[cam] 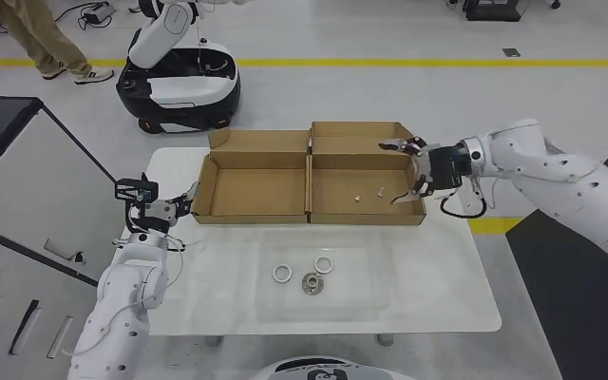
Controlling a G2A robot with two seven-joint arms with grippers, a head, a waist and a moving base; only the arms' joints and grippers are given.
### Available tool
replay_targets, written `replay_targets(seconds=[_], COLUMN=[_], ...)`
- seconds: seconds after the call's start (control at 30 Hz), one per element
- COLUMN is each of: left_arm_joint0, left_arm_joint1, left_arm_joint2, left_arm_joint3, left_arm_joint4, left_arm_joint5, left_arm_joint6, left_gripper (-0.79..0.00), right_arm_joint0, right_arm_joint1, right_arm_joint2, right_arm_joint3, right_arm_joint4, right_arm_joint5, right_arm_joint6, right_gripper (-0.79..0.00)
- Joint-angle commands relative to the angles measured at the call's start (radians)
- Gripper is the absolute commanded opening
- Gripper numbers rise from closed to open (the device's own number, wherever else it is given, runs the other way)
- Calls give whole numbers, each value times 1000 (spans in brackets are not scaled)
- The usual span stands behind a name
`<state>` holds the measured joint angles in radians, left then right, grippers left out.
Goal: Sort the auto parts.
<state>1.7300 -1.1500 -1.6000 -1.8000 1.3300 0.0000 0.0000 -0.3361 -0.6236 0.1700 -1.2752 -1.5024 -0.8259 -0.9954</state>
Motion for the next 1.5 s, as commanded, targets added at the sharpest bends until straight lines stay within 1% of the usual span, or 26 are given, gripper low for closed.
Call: replay_targets(seconds=[0.0, 0.13, 0.27, 0.37, 0.5, 1.4, 1.47], left_arm_joint0=[0, 0, 0, 0, 0, 0, -2], left_arm_joint1=[0, 0, 0, 0, 0, 0, 1], left_arm_joint2=[0, 0, 0, 0, 0, 0, -4], left_arm_joint3=[0, 0, 0, 0, 0, 0, -8], left_arm_joint4=[0, 0, 0, 0, 0, 0, 1], left_arm_joint5=[0, 0, 0, 0, 0, 0, -19], left_arm_joint6=[0, 0, 0, 0, 0, 0, -8], left_gripper=[0, 0, 0, 0, 0, 0, 0], right_arm_joint0=[-10, -36, -58, -67, -76, -79, -79], right_arm_joint1=[26, 76, 114, 135, 152, 156, 156], right_arm_joint2=[0, 0, 0, 0, 0, 0, 0], right_arm_joint3=[-18, -50, -74, -85, -97, -96, -96], right_arm_joint4=[2, 5, 4, 6, 27, 41, 41], right_arm_joint5=[30, 98, 163, 192, 211, 213, 213], right_arm_joint6=[-29, -97, -163, -191, -210, -212, -212], right_gripper=[0, 0, 0, 0, 0, 0, 0])
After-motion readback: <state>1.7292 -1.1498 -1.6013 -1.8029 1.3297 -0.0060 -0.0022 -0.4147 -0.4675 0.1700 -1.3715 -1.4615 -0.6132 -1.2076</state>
